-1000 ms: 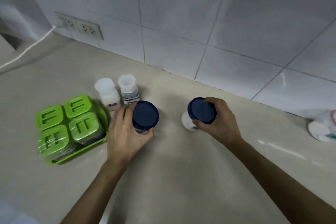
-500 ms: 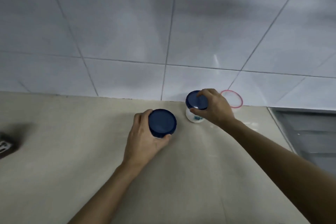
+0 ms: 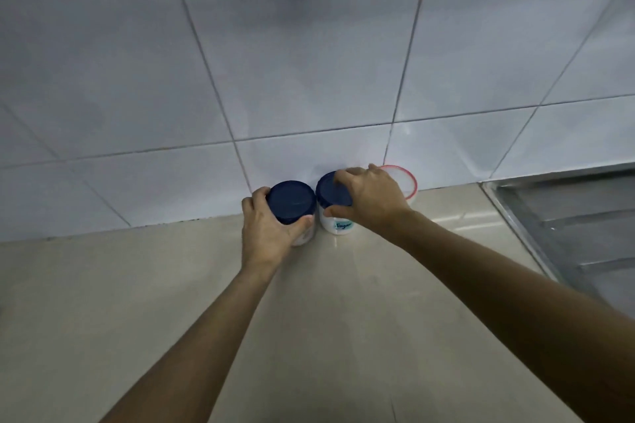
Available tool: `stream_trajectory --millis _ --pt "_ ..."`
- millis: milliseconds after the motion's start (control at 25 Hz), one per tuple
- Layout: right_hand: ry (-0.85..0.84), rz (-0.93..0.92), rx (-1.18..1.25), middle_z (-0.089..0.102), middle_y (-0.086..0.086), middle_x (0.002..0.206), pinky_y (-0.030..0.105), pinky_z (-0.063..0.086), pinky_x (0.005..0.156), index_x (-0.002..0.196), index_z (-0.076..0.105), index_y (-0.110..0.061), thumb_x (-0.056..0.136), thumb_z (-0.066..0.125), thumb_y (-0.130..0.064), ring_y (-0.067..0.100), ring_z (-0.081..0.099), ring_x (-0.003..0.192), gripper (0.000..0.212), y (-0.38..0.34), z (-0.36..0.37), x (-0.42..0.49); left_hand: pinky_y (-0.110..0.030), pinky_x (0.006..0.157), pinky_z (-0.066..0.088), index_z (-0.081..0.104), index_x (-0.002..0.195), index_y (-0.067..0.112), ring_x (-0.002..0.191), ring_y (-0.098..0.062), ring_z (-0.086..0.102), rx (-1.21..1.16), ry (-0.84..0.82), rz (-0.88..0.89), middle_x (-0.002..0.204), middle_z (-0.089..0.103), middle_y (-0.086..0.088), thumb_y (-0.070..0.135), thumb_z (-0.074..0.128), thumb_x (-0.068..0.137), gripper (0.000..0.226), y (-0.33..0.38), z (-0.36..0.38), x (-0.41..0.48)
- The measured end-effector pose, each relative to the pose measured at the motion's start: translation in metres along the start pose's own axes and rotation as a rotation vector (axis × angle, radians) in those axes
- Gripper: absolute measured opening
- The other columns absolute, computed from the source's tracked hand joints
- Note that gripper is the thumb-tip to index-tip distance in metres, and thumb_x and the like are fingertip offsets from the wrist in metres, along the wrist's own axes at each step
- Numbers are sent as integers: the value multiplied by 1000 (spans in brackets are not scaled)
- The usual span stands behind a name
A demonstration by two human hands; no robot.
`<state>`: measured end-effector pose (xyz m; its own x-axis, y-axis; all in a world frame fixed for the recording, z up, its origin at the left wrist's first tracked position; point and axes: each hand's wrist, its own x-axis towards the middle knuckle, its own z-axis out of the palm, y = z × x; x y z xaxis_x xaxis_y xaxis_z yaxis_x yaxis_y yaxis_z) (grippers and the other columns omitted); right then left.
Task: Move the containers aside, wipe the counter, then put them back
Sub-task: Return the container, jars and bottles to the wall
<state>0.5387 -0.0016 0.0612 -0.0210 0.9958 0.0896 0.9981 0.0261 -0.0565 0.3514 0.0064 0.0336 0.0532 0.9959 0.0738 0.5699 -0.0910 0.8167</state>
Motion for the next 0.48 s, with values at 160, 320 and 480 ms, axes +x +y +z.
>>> stream_trajectory --millis 160,320,480 --pt "5 -168 122 43 16 143 44 32 111 126 52 -14 83 62 -47 33 40 131 55 -92 -6 -7 -26 94 37 30 140 13 121 -26 45 -59 185 -158 137 34 -11 34 81 70 90 -36 -67 -13" --pt "185 -195 188 56 15 131 42 48 92 105 62 -9 80 69 -23 33 56 114 29 -70 13 -45 -24 97 37 39 137 11 123 -23 47 -57 180 -95 136 40 -8 24 66 86 59 -56 -57 -42" --pt "131 -326 137 62 5 117 35 51 86 104 63 -17 83 66 -27 24 60 104 24 -47 26 -88 -10 92 35 52 121 15 113 -14 52 138 -29 202 123 47 1 10 57 87 35 -50 -45 -78"
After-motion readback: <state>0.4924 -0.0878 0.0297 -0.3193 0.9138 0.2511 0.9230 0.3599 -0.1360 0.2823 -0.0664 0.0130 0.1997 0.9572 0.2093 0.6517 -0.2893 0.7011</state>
